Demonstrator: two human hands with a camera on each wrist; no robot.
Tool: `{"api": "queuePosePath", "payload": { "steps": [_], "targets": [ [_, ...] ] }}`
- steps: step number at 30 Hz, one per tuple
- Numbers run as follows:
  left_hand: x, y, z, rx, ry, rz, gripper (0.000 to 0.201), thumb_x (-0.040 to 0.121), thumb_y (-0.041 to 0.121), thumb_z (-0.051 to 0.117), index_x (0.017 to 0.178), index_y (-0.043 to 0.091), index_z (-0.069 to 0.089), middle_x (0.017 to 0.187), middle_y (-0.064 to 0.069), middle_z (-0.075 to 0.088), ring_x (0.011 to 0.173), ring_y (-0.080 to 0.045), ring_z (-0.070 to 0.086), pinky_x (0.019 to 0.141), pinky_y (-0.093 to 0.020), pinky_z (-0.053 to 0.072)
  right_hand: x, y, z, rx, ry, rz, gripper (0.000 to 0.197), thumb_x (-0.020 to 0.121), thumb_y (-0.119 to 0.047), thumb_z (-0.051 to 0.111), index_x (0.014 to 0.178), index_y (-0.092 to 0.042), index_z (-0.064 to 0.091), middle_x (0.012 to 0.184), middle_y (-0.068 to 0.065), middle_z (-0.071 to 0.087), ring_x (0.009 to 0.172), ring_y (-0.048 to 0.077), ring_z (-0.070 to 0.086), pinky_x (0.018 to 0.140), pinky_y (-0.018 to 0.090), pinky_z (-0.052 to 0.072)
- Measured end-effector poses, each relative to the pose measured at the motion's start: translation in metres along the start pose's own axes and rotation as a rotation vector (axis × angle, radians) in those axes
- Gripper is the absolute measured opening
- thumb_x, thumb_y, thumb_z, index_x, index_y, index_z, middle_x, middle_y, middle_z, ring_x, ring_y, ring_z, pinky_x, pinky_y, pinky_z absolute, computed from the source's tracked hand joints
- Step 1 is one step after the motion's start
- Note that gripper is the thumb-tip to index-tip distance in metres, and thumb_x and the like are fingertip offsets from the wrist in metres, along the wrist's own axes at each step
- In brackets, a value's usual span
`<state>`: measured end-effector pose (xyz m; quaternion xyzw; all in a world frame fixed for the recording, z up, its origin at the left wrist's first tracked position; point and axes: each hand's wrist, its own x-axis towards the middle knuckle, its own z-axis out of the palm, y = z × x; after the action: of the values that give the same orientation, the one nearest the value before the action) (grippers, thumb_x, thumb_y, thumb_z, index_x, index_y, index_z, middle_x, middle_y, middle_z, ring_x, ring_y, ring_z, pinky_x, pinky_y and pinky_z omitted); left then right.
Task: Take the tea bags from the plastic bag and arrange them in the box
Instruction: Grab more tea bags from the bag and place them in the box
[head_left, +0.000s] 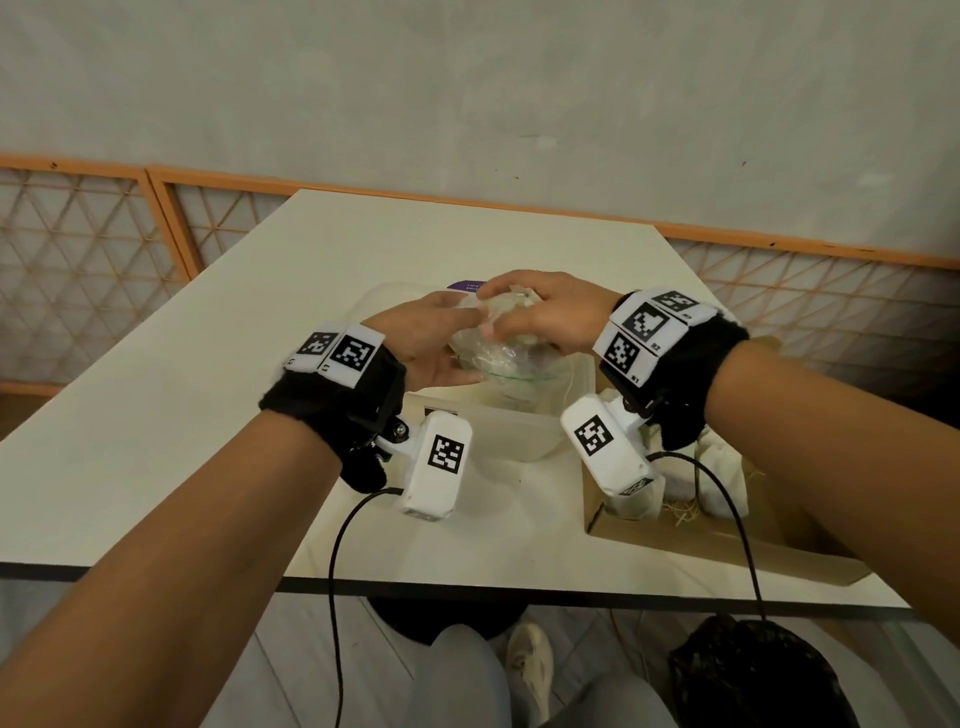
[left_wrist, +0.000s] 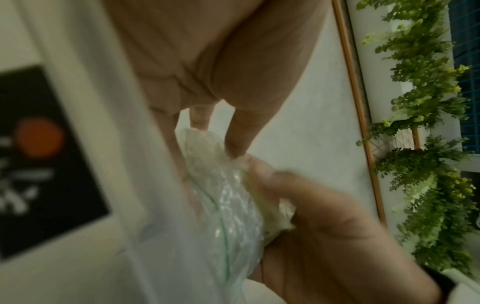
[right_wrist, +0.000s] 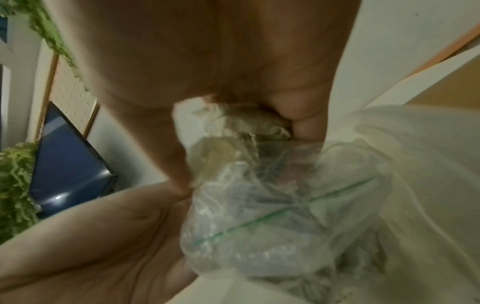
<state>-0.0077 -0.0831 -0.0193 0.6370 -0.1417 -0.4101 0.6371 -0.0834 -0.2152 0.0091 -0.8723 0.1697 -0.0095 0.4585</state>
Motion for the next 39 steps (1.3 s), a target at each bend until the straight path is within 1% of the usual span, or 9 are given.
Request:
{"api": "queuePosePath", "payload": {
  "steps": [4,8,15,19,23,25,29,33,39],
  "targets": [
    [-0.001,0.000,-0.002,-0.067,0.052,-0.018,0.023,0.100,0.014,0.047,0.123,0.015,0.047,0.116,-0.012,0.060,0.084,-0.025,0.065,0.063,-0.038,0.059,0.005,0.005,-0.010,0.084,0.082,0.025,0.017,0.077,0.000,0.068,0.085,-0.014,0.071,0.080,0.003,0.063,0.068,0.014,0.059,0.055,0.020,0.054],
    [0.000,-0.001,-0.006,-0.004,0.128,-0.008,0.028,0.098,0.010,0.048,0.126,0.011,0.049,0.122,-0.015,0.059,0.084,-0.025,0.063,0.062,-0.037,0.058,0.005,0.013,-0.030,0.299,0.134,0.088,0.023,0.078,0.006,0.065,0.071,-0.015,0.071,0.084,0.003,0.068,0.083,0.016,0.063,0.063,0.021,0.057],
    [0.005,-0.002,-0.006,0.132,0.223,0.002,0.029,0.095,0.008,0.055,0.123,0.003,0.052,0.124,-0.019,0.058,0.101,-0.033,0.062,0.064,-0.039,0.053,-0.014,0.017,-0.065,0.624,0.225,0.001,0.019,0.083,0.007,0.058,0.081,-0.010,0.065,0.083,0.003,0.064,0.082,0.013,0.061,0.059,0.018,0.054],
    [0.003,0.003,-0.002,0.137,0.324,-0.005,0.010,0.095,0.012,0.055,0.088,0.007,0.051,0.119,-0.019,0.056,0.103,-0.034,0.059,0.078,-0.044,0.053,-0.034,0.015,-0.085,0.635,0.213,-0.023,0.020,0.084,0.006,0.056,0.079,-0.012,0.064,0.078,0.001,0.066,0.075,0.011,0.065,0.058,0.017,0.053],
    [0.006,0.002,0.000,0.548,0.454,0.076,0.049,0.096,0.034,0.052,0.136,0.008,0.042,0.140,-0.012,0.044,0.127,-0.033,0.046,0.103,-0.043,0.041,-0.053,0.027,-0.088,0.611,0.205,0.000,0.021,0.084,0.007,0.055,0.079,-0.011,0.064,0.075,0.001,0.067,0.073,0.011,0.065,0.056,0.017,0.053],
    [0.005,0.002,0.006,0.645,0.583,0.298,0.053,0.094,0.033,0.053,0.140,0.011,0.039,0.143,-0.014,0.041,0.129,-0.031,0.044,0.106,-0.038,0.036,-0.060,0.031,-0.087,0.620,0.208,0.011,0.021,0.084,0.007,0.055,0.080,-0.011,0.064,0.079,0.003,0.067,0.075,0.012,0.065,0.055,0.017,0.053],
    [-0.019,0.005,0.032,0.262,0.605,0.692,0.019,0.092,0.023,0.057,0.110,0.021,0.056,0.109,0.001,0.060,0.097,-0.017,0.062,0.085,-0.033,0.051,-0.067,0.026,-0.089,0.640,0.171,-0.013,0.020,0.085,0.007,0.055,0.082,-0.011,0.064,0.085,0.004,0.066,0.079,0.013,0.065,0.057,0.017,0.054],
    [-0.044,0.003,0.060,-0.264,0.301,0.385,0.017,0.095,0.033,0.053,0.092,0.018,0.060,0.090,0.002,0.065,0.080,-0.012,0.063,0.061,-0.022,0.049,-0.065,-0.002,-0.088,0.668,0.090,-0.092,0.020,0.085,0.007,0.053,0.084,-0.010,0.064,0.079,0.002,0.067,0.072,0.010,0.067,0.059,0.019,0.055],
    [-0.037,-0.008,0.059,-0.689,0.046,0.067,0.060,0.087,0.063,0.046,0.118,0.014,0.060,0.121,-0.012,0.057,0.112,-0.034,0.053,0.092,-0.048,0.047,-0.052,-0.057,-0.081,0.728,-0.103,-0.183,0.020,0.086,0.005,0.051,0.084,-0.011,0.062,0.080,0.003,0.067,0.074,0.013,0.067,0.056,0.017,0.053]
  ]
}}
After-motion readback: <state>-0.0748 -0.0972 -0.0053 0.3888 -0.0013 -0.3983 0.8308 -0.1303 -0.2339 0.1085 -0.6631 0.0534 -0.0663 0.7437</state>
